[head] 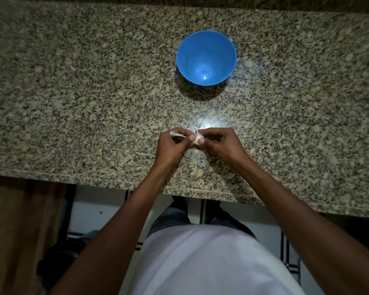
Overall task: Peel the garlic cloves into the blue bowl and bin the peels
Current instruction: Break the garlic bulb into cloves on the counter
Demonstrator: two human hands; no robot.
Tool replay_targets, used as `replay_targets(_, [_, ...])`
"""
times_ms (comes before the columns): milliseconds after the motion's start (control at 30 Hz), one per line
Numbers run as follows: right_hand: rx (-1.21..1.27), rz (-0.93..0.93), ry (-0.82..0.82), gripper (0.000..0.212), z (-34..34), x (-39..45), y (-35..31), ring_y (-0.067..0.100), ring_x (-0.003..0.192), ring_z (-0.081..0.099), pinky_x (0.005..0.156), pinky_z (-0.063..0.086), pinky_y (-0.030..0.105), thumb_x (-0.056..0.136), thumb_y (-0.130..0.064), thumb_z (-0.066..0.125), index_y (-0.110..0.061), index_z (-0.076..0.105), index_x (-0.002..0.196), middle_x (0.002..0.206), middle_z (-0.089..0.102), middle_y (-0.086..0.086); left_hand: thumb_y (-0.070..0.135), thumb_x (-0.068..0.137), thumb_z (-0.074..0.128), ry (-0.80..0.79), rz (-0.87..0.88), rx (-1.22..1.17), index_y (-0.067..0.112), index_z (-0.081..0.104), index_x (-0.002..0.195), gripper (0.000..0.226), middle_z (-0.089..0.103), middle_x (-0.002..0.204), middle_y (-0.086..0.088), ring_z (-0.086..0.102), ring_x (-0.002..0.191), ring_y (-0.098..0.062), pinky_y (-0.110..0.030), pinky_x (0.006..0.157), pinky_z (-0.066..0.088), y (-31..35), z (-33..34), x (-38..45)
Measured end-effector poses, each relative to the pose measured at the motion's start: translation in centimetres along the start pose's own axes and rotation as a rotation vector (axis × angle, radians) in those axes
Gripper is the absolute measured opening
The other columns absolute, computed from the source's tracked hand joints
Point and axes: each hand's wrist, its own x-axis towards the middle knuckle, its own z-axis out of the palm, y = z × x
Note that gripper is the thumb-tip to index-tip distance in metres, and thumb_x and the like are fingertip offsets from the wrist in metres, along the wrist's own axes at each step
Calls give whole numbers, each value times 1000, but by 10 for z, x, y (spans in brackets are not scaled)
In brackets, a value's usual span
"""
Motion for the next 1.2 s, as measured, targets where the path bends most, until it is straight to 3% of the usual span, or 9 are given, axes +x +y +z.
replay_targets(167, [105,81,-43,37,-1,3,-2,27,108,74,95,62,46,93,5,72,-9,71,127,117,75,10,-6,88,74,8,-73,-70,-2,71,116,28,76,109,-15,75,102,-27,-37,86,63,3,2,1])
replay_targets(300, [92,91,-97,44,-5,5,-4,27,117,70,95,62,42,94,10,68,-10,66,133,128,70,14,1,87,77,0,19,101,9,76,114,28,74,115,-1,71,108,-14,-36,95,60,1,1,-4])
replay_targets(400, [88,67,-101,37,-6,3,-4,26,114,72,91,63,36,92,6,72,-7,69,127,123,74,12,15,90,79,42,122,174,12,74,117,27,69,117,1,69,108,-12,-27,91,59,4,-1,-7])
replay_targets(533, [49,28,-105,26,-5,-2,1,17,103,77,83,62,26,90,-3,78,-11,77,115,110,80,1,23,90,79,-19,140,218,11,80,110,23,78,100,2,74,90,-6,-22,79,60,9,-3,-5])
replay_targets(667, [64,7,-66,32,-2,-6,5,20,104,76,88,63,34,84,1,82,-9,78,114,109,80,5,20,88,80,-19,117,216,7,81,101,19,79,89,-1,76,81,-9,-20,71,57,7,-4,-4])
replay_targets(767, [-13,-41,-16,31,0,-6,5,19,101,77,90,63,40,82,0,84,-12,80,110,106,81,4,19,86,83,-9,107,172,6,81,96,17,79,88,-4,77,83,-15,-30,76,63,6,-3,-6])
replay_targets(933, [-108,-77,40,30,2,-5,5,14,93,78,85,65,42,77,-5,89,-19,83,103,99,81,-3,22,78,89,13,49,107,12,82,91,18,79,81,-1,77,77,-20,-39,72,64,7,1,-7])
replay_targets(1067, [-53,-74,38,30,-1,-3,4,19,96,78,86,65,42,76,-8,91,-16,83,103,101,81,-1,22,77,91,9,-30,-28,11,81,101,28,81,92,-2,78,88,-19,-39,81,64,4,-2,-6])
replay_targets(1200, [139,4,-84,16,-8,-1,3,28,99,77,89,64,40,91,-5,78,-5,79,107,106,80,11,17,79,89,4,-14,-72,9,81,101,24,81,99,-1,77,97,-16,-36,89,62,0,-6,-7])
